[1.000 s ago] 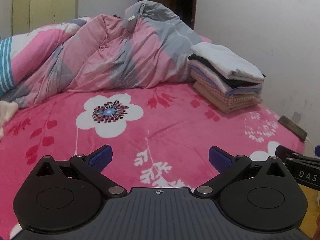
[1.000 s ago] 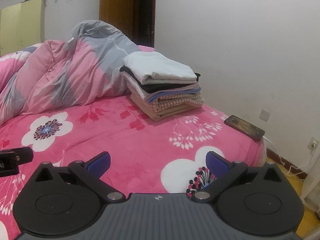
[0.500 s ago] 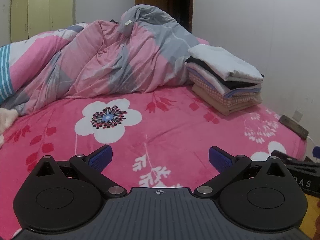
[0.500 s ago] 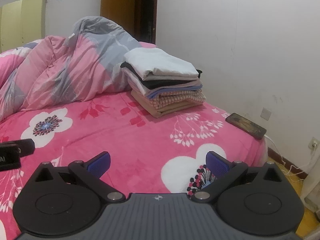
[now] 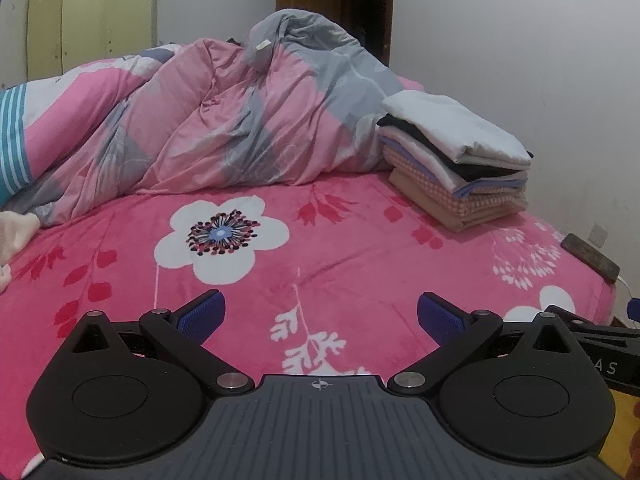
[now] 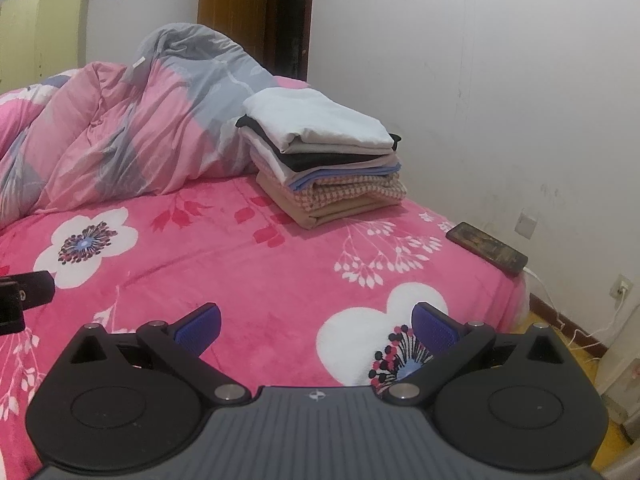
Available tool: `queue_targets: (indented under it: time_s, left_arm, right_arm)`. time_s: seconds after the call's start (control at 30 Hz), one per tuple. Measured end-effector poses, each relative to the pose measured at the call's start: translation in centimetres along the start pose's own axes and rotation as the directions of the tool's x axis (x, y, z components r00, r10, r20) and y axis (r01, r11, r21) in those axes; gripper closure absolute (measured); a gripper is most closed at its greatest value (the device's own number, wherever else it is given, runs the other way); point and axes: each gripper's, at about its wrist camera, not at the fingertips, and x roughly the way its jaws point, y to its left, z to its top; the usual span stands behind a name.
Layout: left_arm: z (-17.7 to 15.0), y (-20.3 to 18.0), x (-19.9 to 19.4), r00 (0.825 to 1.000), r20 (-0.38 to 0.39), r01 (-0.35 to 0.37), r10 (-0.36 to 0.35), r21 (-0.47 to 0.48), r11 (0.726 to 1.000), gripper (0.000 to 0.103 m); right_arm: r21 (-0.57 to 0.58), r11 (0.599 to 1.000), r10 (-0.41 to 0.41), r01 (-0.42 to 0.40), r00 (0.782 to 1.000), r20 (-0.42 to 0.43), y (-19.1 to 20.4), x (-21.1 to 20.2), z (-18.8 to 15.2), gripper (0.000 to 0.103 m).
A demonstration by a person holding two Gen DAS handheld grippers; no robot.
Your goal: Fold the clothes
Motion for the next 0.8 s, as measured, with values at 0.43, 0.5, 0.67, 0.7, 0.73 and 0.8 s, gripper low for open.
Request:
queue_targets:
  time_s: [0.43, 0.5, 0.67, 0.7, 0.73, 0.8]
  left_arm:
    - [-0.03, 0.09, -0.06, 1.0, 0.006, -0.005, 0.005, 0.01, 1.0, 0.0]
    - [-0.02, 0.08, 0.0, 1.0, 0.003, -0.006, 0.006, 0.011, 1.0, 0.0]
    - [0.09, -0.02, 0.09, 1.0, 0.001, -0.009, 0.009, 0.015, 1.0, 0.0]
    - [0.09, -0.05, 0.1, 1.0, 0.002, -0.01, 0.01, 0.017, 1.0, 0.0]
    - [0.09, -0.08, 0.1, 1.0, 0.002, -0.011, 0.011, 0.018, 1.0, 0.0]
    - [0.09, -0.15, 0.1, 1.0, 0.003, -0.012, 0.012, 0.022, 1.0, 0.0]
  right_arm:
    - [-0.001, 1.0, -0.024, 0.024, 1.0, 0.008, -0.06, -0.07, 0.33, 0.0]
    - [0.003, 1.0, -0.025, 0.025, 1.0, 0.007, -0.17, -0.01, 0.42, 0.0]
    - [0.006, 1.0, -0.026, 0.026, 1.0, 0.007, -0.25, 0.07, 0.48, 0.0]
    - [0.007, 1.0, -0.026, 0.026, 1.0, 0.006, -0.22, 0.07, 0.48, 0.0]
    - [0.007, 1.0, -0.025, 0.025, 1.0, 0.005, -0.19, 0.08, 0.49, 0.0]
    - [0.008, 1.0, -0.024, 0.024, 1.0, 0.004, -0.25, 0.11, 0.57, 0.0]
